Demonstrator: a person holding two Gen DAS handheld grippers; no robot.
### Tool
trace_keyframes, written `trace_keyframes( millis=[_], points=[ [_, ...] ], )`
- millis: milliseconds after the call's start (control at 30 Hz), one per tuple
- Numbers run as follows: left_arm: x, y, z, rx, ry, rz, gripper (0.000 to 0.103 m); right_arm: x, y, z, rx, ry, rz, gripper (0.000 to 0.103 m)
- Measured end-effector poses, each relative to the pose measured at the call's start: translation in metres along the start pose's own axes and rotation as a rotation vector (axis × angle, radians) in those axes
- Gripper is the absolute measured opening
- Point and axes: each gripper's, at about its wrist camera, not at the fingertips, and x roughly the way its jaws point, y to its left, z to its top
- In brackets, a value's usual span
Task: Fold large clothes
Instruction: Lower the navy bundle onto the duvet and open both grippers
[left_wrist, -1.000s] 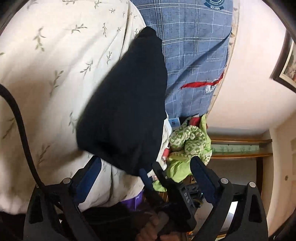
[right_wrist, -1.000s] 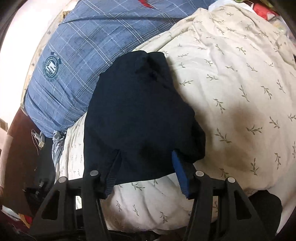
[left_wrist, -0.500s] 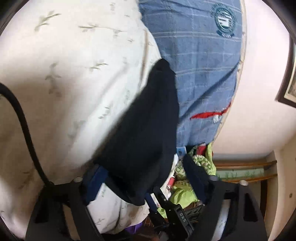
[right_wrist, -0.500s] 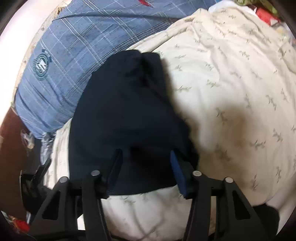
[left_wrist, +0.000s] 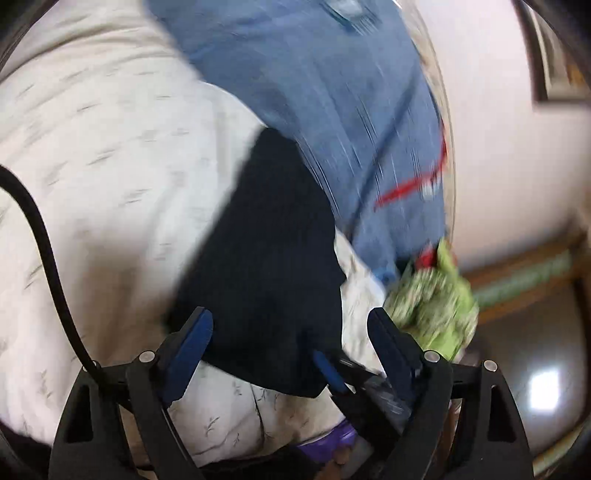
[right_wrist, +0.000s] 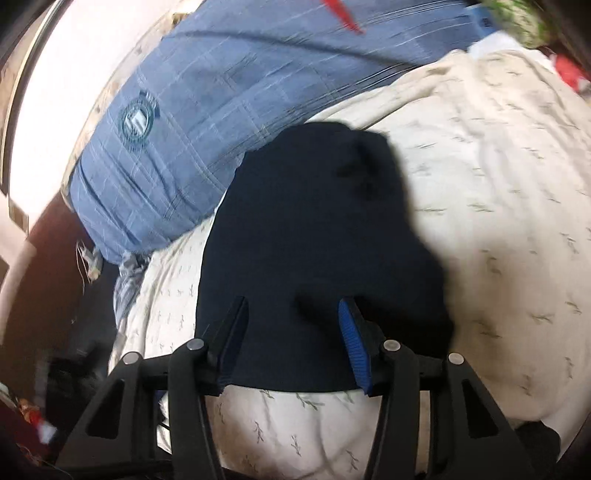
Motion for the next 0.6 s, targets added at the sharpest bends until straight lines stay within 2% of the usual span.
trace_keyframes(
  millis=[67, 100, 133, 167, 300, 467, 500, 600],
  points=[
    [0.02, -0.014, 0.0, 0.073, 0.065, 0.019, 0.085, 0.015, -0.005, -0.001, -0.005, 0.037, -0.068, 0.044],
    [0.035, -0.02, 0.0, 0.121, 0.087, 0.069, 0.085, 0.022, -0.013, -0.002, 0.003, 0.056, -0.099, 0.033],
    [0.047, -0.024, 0.001, 0.164, 0.097, 0.113, 0.085, 0.026, -0.019, -0.003, 0.011, 0.068, -0.128, 0.013],
    [0.055, -0.025, 0.001, 0.203, 0.103, 0.149, 0.085, 0.028, -0.033, -0.005, 0.033, 0.076, -0.147, 0.0],
    [0.084, -0.03, -0.005, 0.408, 0.114, 0.319, 0.085, 0.02, -0.049, -0.006, 0.085, 0.084, -0.113, 0.0],
    [0.075, -0.02, -0.022, 0.471, 0.107, 0.384, 0.086, -0.009, -0.036, 0.017, 0.064, -0.041, -0.07, 0.002],
    [0.074, -0.019, -0.025, 0.481, 0.105, 0.389, 0.086, -0.008, -0.035, 0.024, 0.055, -0.046, -0.064, 0.005],
    [0.073, -0.018, -0.026, 0.493, 0.107, 0.395, 0.087, 0.008, -0.024, 0.045, 0.01, -0.05, -0.003, 0.006]
  ],
)
